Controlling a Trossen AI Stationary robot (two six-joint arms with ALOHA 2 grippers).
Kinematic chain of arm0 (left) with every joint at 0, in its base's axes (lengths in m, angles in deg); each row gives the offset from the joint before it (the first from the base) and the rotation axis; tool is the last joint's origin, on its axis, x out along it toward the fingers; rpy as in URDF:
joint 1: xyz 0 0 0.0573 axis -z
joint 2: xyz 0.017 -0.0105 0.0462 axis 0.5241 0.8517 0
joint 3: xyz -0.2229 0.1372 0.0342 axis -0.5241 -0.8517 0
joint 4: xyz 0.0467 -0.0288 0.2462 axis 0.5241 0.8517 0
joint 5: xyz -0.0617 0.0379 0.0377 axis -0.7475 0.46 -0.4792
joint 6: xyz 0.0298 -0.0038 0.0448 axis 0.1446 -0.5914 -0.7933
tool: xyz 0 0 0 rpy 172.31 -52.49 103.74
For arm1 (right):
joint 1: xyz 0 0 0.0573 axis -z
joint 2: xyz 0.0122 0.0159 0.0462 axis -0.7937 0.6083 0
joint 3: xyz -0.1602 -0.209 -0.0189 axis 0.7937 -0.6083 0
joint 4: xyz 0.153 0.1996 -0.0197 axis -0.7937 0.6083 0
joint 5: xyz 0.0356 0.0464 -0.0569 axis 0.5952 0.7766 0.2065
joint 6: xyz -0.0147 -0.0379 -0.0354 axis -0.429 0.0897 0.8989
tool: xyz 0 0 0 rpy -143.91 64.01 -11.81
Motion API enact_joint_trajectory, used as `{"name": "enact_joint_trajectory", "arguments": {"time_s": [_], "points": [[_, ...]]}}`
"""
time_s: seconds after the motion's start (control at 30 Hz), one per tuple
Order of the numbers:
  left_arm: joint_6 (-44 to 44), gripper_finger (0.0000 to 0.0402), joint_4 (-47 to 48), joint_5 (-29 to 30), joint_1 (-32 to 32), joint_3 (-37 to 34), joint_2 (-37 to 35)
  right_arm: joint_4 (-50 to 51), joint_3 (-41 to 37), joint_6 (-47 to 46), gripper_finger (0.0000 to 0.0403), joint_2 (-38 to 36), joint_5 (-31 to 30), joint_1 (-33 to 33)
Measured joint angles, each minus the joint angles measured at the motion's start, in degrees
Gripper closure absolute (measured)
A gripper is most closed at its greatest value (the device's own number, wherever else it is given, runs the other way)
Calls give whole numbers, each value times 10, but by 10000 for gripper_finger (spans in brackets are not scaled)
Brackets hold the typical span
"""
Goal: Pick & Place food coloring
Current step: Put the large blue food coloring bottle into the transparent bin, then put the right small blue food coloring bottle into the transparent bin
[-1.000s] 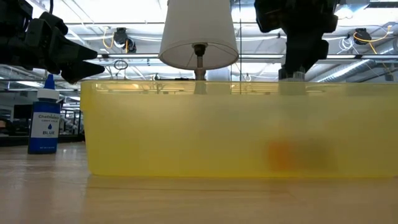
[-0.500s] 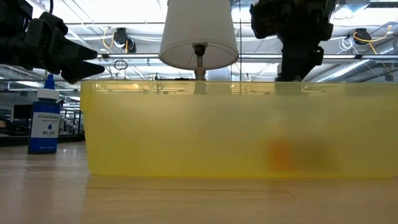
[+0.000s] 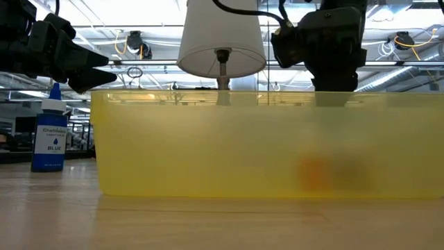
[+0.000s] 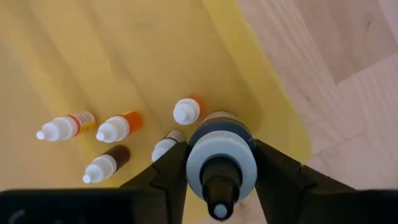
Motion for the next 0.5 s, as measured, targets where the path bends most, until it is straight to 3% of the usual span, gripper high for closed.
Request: {"name": "enact_joint_trajectory", "arguments": {"time_s": [0.2, 0.5], "points": [[0, 36, 0, 0, 0, 0, 0, 0, -1, -15, 169, -2, -2, 4], [0, 37, 0, 0, 0, 0, 0, 0, -1, -31, 172, -19, -1, 4]]}}
